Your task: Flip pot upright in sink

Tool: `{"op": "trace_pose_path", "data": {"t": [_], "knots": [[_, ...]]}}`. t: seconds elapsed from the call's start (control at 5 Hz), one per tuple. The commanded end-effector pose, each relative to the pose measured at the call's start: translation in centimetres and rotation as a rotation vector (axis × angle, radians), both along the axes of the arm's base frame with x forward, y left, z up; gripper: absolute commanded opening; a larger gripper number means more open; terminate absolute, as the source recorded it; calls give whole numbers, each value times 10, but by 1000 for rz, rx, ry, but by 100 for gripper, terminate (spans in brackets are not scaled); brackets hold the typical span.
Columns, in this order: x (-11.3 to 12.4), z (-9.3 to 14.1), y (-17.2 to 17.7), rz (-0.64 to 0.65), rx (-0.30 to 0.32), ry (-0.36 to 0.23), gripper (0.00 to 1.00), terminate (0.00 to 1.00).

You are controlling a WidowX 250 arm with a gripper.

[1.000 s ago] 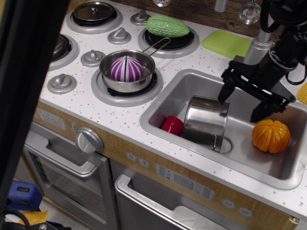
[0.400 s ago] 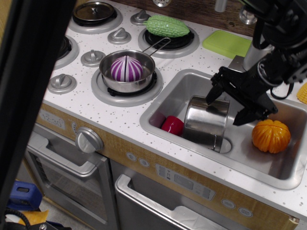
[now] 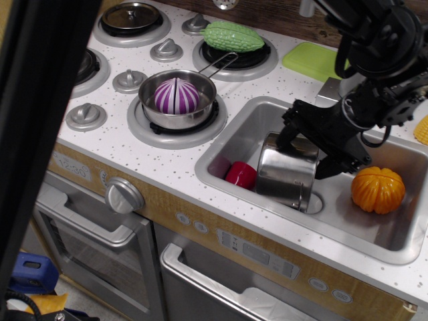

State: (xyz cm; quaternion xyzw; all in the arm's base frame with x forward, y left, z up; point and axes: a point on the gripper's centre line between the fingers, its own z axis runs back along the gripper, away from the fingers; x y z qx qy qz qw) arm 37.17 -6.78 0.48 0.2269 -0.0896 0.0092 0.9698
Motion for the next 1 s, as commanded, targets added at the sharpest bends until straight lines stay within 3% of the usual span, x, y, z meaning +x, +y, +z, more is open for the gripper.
{"op": "trace_pose_path", "data": {"t": [0.0,0.2,0.4,0.6,0.8], "knots": [[8,21,3,-10,-20,-58,100,0],[10,22,6,-5,-33,-66,100,0],[11,22,7,19,-61,-89,0,0],[10,23,7,53,-103,-99,0,0],[12,24,12,32,-77,-112,0,0]]}}
